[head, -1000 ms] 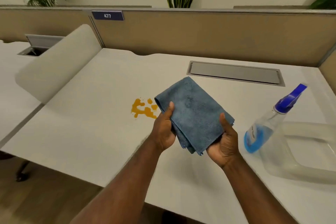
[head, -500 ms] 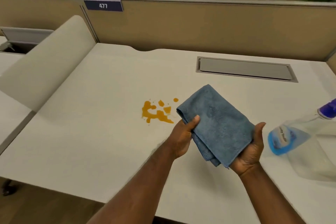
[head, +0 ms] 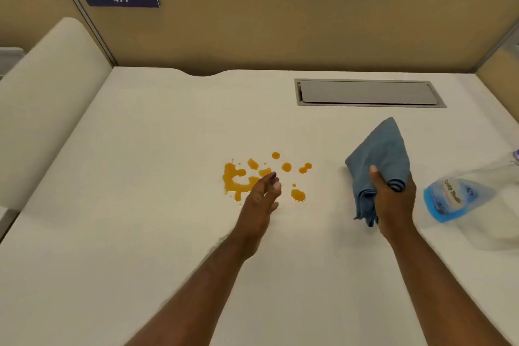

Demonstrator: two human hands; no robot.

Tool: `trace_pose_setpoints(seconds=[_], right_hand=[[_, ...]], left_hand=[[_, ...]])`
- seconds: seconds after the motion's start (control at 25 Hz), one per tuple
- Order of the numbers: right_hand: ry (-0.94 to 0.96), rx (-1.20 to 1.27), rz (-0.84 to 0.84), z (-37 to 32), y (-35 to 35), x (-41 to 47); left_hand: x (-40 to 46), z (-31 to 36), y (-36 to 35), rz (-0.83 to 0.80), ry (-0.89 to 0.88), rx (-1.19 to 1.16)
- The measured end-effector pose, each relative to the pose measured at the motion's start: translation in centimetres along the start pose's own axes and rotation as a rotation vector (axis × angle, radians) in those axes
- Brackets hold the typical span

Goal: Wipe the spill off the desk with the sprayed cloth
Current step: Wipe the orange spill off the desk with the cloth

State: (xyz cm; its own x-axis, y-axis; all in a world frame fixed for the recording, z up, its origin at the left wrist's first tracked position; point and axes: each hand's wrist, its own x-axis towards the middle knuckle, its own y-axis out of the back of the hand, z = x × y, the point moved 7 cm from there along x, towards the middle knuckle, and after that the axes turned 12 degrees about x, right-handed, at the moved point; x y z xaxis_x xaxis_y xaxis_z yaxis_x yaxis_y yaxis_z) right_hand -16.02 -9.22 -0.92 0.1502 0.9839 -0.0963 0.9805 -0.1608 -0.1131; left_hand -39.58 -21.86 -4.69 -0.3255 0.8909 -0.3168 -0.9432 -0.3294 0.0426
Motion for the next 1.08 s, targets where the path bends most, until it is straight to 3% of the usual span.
trace_pose_setpoints(seconds=[0.04, 0.12, 0.2, 0.28, 0.4, 0.56, 0.8, 0.96, 1.08], right_hand=[[0.088, -0.254, -0.045, 0.0, -0.8, 1.0], [0.091, -0.631, -0.267, 2.8, -3.8, 2.4], [0.103, -0.928, -0.496, 7.0, -6.5, 2.2], [0.193, -1.111, -0.587, 9.5, -8.7, 1.6], [0.199, -1.046, -0.558, 9.8, -10.6, 1.3], [0.336, -1.221, -0.600, 11.8, -13.9, -0.7], [0.467, -1.250, -0.867, 14.1, -20.4, -6.0], [0.540, -1.241, -0.942, 14.4, -17.7, -6.0], [0.528, -1.226, -0.848, 14.3, -14.5, -3.8]], left_hand=[[-0.5, 0.0, 1.9, 0.039, -0.026, -0.010], [-1.9, -0.9, 5.8, 0.140, -0.029, -0.036], [-3.7, -1.9, 9.4, 0.213, -0.037, -0.035], [-5.8, -2.9, 12.2, 0.282, -0.026, -0.026], [-8.5, -4.8, 14.8, 0.359, -0.009, -0.042], [-11.4, -7.6, 16.3, 0.446, 0.019, -0.095], [-13.2, -10.0, 17.0, 0.500, 0.074, -0.202], [-13.0, -10.3, 17.3, 0.517, 0.094, -0.262], [-13.1, -10.5, 17.5, 0.536, 0.111, -0.270]])
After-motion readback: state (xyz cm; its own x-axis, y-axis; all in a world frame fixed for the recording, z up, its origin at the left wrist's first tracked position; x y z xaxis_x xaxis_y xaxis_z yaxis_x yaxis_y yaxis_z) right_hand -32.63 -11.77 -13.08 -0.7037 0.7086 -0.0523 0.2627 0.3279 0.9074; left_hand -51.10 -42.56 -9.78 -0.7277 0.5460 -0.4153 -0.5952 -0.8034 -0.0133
